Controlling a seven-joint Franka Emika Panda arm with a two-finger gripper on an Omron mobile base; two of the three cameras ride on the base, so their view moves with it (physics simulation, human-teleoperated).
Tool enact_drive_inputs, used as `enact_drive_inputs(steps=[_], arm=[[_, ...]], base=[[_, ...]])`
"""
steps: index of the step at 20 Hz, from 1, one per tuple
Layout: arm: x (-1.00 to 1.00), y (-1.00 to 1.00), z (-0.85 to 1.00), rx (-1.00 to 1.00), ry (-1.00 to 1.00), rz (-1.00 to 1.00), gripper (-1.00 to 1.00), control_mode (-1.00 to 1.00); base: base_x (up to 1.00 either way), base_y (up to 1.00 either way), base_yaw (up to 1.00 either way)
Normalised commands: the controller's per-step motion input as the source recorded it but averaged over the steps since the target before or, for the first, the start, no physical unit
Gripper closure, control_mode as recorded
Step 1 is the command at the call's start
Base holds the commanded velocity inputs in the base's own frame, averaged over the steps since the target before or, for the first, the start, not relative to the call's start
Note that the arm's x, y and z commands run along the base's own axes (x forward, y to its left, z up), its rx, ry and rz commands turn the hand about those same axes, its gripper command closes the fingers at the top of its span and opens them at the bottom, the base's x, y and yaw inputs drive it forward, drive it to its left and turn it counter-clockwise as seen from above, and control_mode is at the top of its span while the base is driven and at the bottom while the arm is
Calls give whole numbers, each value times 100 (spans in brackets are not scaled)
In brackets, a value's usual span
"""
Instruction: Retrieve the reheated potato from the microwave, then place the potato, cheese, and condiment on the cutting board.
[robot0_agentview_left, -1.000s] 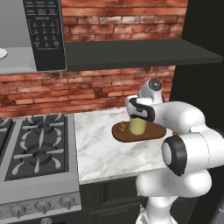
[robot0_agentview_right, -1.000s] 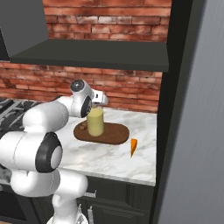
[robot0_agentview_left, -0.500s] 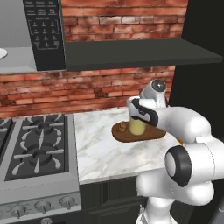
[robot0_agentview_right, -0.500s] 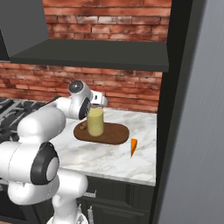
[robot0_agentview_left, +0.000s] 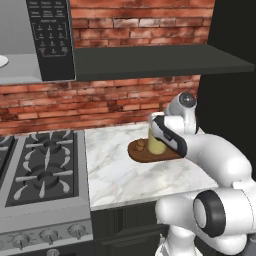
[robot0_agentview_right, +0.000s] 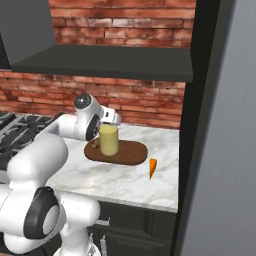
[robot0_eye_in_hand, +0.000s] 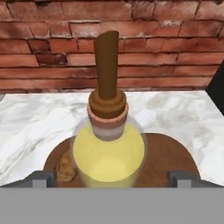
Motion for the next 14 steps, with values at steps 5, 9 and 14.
enact_drive_inputs(steps=[5,9,14], arm=[[-57,-16,4,1,3,-3,-100,-100],[-59,-38,1,0,1,0,-100,-100],[-50,-50,0,0,6,0,-100,-100]], base=[[0,0,0],[0,0,0],[0,0,0]])
